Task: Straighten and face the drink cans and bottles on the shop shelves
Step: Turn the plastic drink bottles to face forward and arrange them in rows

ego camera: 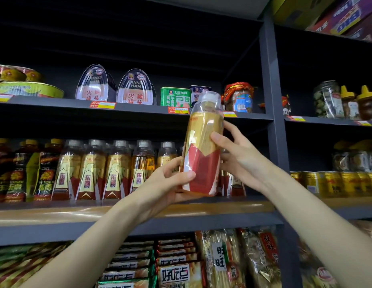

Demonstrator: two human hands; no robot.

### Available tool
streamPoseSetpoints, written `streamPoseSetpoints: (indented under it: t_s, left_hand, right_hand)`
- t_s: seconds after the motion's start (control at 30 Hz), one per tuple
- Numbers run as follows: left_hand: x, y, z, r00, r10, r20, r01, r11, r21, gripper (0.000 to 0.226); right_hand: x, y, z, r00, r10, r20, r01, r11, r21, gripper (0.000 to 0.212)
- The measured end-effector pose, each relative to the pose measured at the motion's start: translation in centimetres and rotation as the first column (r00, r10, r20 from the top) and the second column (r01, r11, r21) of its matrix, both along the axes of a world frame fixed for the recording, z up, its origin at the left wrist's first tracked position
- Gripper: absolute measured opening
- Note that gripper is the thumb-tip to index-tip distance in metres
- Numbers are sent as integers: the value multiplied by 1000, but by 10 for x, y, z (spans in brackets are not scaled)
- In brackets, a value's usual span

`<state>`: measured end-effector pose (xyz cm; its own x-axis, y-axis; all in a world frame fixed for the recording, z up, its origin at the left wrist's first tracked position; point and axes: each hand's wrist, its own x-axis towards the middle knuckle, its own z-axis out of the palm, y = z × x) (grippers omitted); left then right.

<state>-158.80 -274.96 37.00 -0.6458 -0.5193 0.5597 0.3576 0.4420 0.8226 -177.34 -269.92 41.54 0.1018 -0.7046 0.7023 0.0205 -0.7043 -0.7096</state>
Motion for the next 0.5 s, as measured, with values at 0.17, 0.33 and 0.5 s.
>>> streamPoseSetpoints:
  t_s: [0.17, 0.33, 0.5]
  left_hand:
    - [3, -11, 6, 969, 225, 105, -208, 966, -153, 58]
    - [17, -44, 15, 741, 670, 49, -581, 677, -452, 26]
    - [20, -65, 12, 584, 808, -78, -706, 458, -540, 20]
  right_hand:
    - [-6, -11, 3, 991, -135, 13, 135, 990, -30, 77]
    - [-15, -38, -13, 810, -581, -84, 545, 797, -259, 78]
    - [-24, -82, -18, 661, -744, -96, 691, 654, -308, 85]
